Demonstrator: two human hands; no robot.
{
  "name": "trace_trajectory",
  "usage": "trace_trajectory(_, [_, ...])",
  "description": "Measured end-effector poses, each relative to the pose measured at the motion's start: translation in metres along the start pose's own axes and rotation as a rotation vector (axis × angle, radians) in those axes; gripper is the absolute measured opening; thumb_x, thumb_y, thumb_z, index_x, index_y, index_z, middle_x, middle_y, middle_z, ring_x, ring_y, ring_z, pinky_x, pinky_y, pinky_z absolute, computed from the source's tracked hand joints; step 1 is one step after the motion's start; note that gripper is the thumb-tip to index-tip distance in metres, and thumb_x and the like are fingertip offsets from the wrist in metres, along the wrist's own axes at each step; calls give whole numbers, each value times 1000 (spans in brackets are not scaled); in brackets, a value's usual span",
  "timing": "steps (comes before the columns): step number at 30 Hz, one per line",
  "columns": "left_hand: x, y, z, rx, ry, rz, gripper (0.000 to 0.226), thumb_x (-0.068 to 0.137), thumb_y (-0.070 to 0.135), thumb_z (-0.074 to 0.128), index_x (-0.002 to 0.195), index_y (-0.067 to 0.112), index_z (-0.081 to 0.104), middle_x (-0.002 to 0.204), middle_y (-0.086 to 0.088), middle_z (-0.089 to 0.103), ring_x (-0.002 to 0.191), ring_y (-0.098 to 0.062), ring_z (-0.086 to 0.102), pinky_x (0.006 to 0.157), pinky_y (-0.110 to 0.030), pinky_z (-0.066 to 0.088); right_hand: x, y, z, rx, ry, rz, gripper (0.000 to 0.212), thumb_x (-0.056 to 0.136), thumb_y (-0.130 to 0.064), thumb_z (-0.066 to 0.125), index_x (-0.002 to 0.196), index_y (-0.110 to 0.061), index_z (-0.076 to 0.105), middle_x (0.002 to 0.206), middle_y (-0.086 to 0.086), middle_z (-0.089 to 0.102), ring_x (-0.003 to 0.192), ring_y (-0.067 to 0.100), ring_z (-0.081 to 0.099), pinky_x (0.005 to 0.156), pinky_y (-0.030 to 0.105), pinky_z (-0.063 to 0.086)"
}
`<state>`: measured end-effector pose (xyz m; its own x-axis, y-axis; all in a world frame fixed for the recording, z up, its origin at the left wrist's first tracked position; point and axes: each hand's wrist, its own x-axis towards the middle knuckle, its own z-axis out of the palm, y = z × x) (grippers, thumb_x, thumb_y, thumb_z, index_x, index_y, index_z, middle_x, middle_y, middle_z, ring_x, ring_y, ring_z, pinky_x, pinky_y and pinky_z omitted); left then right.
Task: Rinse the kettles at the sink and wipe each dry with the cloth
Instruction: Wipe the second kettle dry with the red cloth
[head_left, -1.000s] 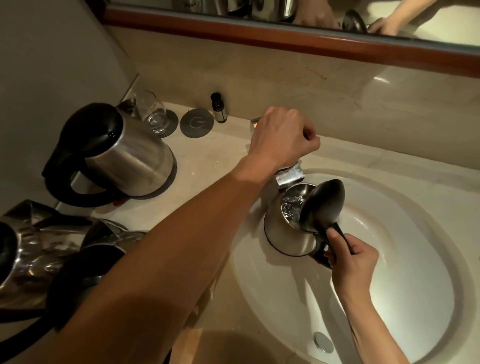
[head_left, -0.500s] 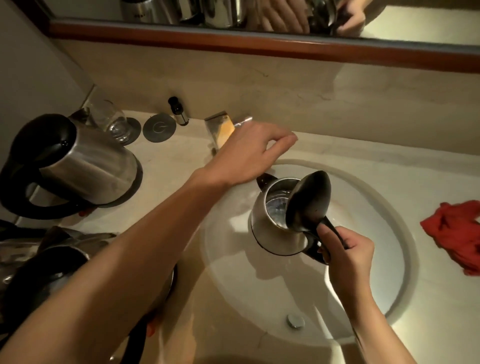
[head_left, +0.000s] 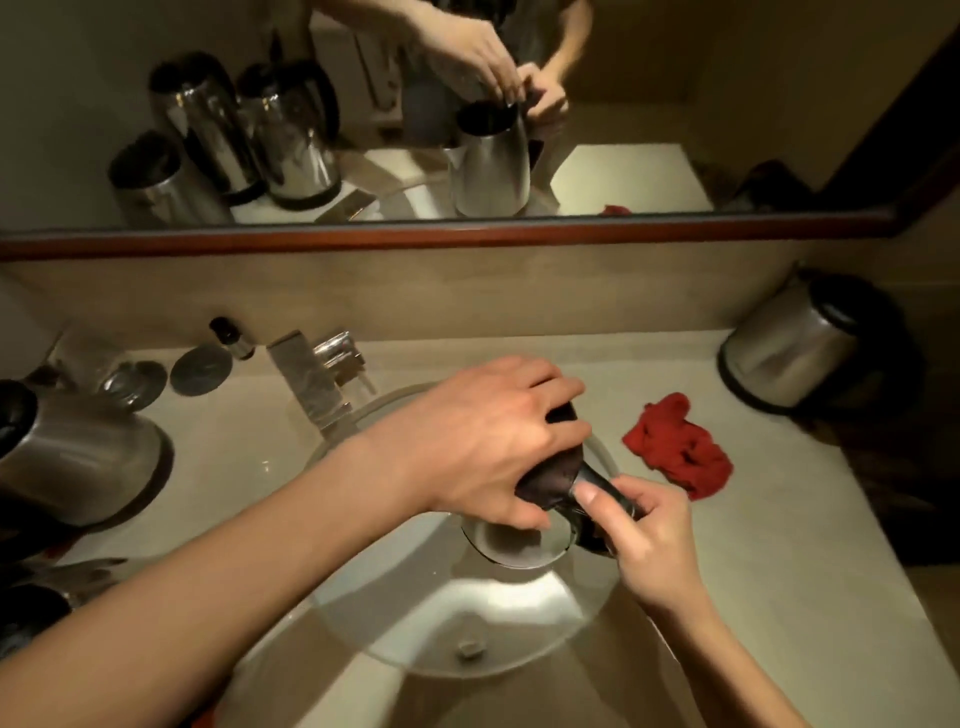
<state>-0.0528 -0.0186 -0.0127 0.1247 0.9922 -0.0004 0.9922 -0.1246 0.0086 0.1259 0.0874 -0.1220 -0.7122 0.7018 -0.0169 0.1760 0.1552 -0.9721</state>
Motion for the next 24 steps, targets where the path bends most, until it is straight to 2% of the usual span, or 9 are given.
trace_trajectory(5, [33, 26, -31, 88, 20, 58, 74, 70, 66, 62, 125, 17, 59, 121, -10, 59, 108, -28, 54, 93, -41, 47, -6, -23, -47, 44, 52, -59, 53, 74, -51, 70, 49, -7, 54, 45, -6, 41, 47, 6, 34, 49, 21, 27])
trace_trajectory(9, [54, 43, -42, -13, 112, 44, 70, 72, 60, 62, 128, 18, 59, 118, -8, 59, 103, -26, 55, 90, -39, 47, -9, -35, -87, 71, 60, -110, 59, 75, -51, 72, 57, 4, 62, 48, 13, 49, 48, 21, 41, 50, 24, 33])
trace_trajectory(12, [65, 55, -39, -123, 192, 12, 77, 70, 60, 69, 134, 19, 58, 127, -7, 59, 112, -25, 54, 98, -39, 44, -13, -43, -113, 114, 52, -99, 49, 74, -48, 73, 58, -2, 66, 47, 3, 54, 47, 9, 48, 50, 18, 39])
trace_trajectory(16, [80, 72, -32, -259, 226, -54, 84, 71, 66, 71, 141, 25, 52, 141, 2, 52, 135, -18, 41, 114, -39, 32, -18, -48, -143, 144, 44, -92, 32, 72, -42, 77, 54, -17, 70, 49, -2, 60, 47, 6, 57, 48, 18, 45])
trace_trajectory(21, [102, 94, -25, -396, 241, -128, 86, 71, 66, 72, 145, 30, 46, 148, 11, 46, 141, -7, 34, 118, -38, 25, -20, -47, -174, 135, 75, -75, 40, 69, -49, 74, 51, -15, 64, 47, -1, 55, 46, 8, 54, 46, 22, 43])
trace_trajectory(24, [113, 105, -15, -427, 221, -165, 88, 73, 71, 66, 149, 35, 39, 153, 17, 39, 147, -4, 22, 124, -41, 11, -20, -42, -188, 135, 90, -56, 43, 68, -49, 73, 48, -14, 58, 45, -3, 49, 43, 9, 47, 45, 21, 38])
